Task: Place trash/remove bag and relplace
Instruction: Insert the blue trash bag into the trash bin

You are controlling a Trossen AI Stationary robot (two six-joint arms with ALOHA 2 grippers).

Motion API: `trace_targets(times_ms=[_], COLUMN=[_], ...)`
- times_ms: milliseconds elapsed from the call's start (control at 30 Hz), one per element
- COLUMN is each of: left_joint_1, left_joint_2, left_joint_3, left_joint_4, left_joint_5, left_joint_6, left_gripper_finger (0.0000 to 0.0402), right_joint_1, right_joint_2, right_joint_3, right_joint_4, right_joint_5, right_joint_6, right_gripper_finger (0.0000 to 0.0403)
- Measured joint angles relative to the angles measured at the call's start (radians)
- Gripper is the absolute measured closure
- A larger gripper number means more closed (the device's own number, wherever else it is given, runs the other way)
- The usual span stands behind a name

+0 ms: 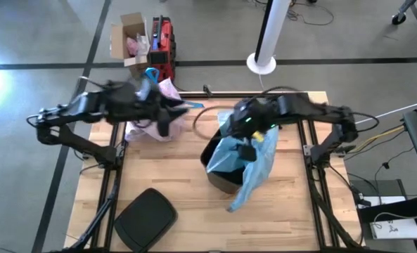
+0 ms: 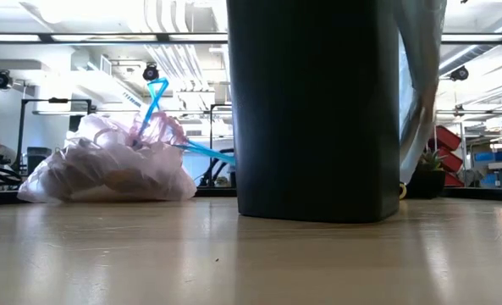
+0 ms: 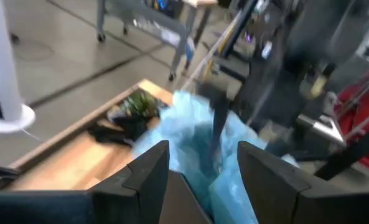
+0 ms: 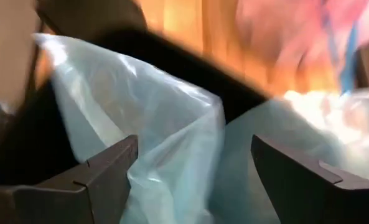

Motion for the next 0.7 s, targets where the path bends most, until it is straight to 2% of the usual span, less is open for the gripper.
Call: trace_targets(times_ms=[167,300,500,700], left_joint_1=[-0.005,-0.006,-0.007,-0.007], left_joint_2=[-0.103,-0.163,-0.228,-0.255], left_joint_3=[0.0,-0.007,-0.075,-0.13], left_joint_4=[-0.111,-0.198,-0.198,-0.191], left_joint_5=[-0.072,-0.078,-0.075,-0.032], left_joint_6=[0.019,0.035,0.083,0.129], left_gripper_finger=[0.0232,0.0236,0.0235,0.0226], right_joint_1=[0.027,0.035,0.039,0.071], right_joint_2=[0.075,0.115,0.173,0.193], right_joint_3=[-0.045,-0.096,-0.176,-0.173], right_joint_4=[-0.069,-0.064,-0.055,-0.052], right_joint_5=[0.022,0.076,0.101,0.085], right_joint_6=[0.127,0.202,0.25,0.253], right_gripper_finger=[0.0118,0.0121,0.0111,0.0095])
